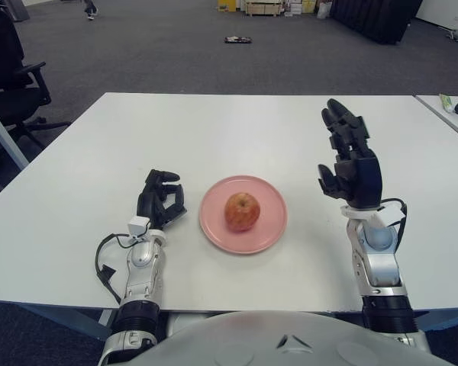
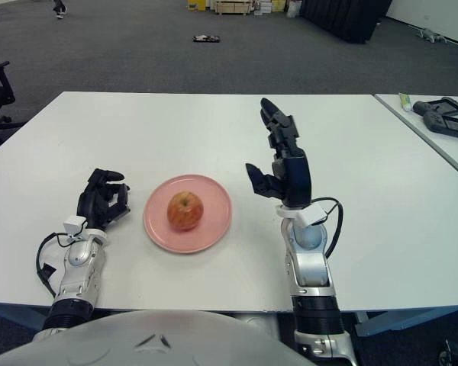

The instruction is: Put the apple into the plate.

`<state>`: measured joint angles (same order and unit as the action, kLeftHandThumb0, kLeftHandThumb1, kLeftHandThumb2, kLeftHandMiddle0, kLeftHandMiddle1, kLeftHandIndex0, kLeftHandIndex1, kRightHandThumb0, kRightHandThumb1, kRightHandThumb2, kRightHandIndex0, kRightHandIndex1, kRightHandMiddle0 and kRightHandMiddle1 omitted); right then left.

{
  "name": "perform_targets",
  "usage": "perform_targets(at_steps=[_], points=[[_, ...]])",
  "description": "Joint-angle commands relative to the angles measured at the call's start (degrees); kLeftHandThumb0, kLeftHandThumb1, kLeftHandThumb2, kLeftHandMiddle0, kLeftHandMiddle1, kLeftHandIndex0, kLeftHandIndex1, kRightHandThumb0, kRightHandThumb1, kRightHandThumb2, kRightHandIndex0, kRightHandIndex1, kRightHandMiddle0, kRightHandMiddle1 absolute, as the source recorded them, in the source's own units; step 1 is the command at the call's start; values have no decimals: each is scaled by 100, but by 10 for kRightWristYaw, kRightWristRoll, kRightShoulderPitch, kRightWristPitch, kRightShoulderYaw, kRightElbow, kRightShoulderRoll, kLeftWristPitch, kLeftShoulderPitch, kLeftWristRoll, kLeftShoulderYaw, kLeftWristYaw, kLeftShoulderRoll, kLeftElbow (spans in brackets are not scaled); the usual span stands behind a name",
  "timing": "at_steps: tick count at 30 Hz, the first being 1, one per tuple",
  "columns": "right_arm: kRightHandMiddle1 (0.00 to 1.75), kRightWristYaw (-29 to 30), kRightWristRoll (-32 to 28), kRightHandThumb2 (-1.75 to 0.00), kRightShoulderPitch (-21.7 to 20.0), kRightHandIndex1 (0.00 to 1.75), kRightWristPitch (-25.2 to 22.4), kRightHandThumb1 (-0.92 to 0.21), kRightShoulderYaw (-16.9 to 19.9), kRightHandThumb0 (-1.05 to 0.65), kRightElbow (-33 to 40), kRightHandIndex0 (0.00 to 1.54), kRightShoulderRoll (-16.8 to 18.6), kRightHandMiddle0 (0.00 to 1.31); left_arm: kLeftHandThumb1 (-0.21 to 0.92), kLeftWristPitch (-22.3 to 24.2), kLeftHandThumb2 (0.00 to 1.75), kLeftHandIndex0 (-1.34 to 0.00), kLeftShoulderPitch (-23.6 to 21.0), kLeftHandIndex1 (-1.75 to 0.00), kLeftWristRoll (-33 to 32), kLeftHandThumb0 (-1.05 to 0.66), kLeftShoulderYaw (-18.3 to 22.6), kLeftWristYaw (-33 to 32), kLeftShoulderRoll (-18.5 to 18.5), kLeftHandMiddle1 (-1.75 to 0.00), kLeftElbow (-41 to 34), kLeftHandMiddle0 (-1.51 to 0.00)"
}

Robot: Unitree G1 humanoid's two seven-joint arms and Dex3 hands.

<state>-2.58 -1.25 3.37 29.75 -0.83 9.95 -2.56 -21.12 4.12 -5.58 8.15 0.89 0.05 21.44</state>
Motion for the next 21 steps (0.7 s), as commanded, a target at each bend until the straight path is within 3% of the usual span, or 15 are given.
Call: perform_targets(at_steps=[1, 3, 6, 9, 18, 21], points=[[141, 37, 12, -79, 25, 115, 14, -85, 4, -78, 5, 19, 39, 7, 50, 10, 110, -47, 10, -175, 0, -42, 0, 1, -2, -175, 26, -85], [147, 52, 17, -86, 33, 120, 19, -82, 8, -73, -2, 24, 51, 13, 50, 9, 110, -47, 9, -175, 1, -42, -1, 2, -2, -175, 28, -85], [155, 71, 14, -93, 38, 125, 68, -78, 28, -66, -80, 31, 64, 20, 50, 8, 110, -47, 5, -175, 3, -42, -1, 1, -1, -175, 34, -85], [168, 81, 3, -85, 29, 127, 87, -74, 48, -47, -141, 40, 70, 28, 50, 4, 109, -46, 0, -175, 5, -42, -1, -1, -1, -175, 41, -85], [174, 128, 41, -90, 35, 134, 66, -65, 75, -39, -189, 54, 75, 36, 51, 7, 109, -46, -5, -175, 1, -42, -2, 2, -6, -175, 43, -83], [175, 145, 57, -92, 48, 136, 36, -63, 80, -39, -189, 57, 76, 37, 51, 18, 109, -46, -5, -175, 0, -42, -1, -1, -6, -175, 38, -83]])
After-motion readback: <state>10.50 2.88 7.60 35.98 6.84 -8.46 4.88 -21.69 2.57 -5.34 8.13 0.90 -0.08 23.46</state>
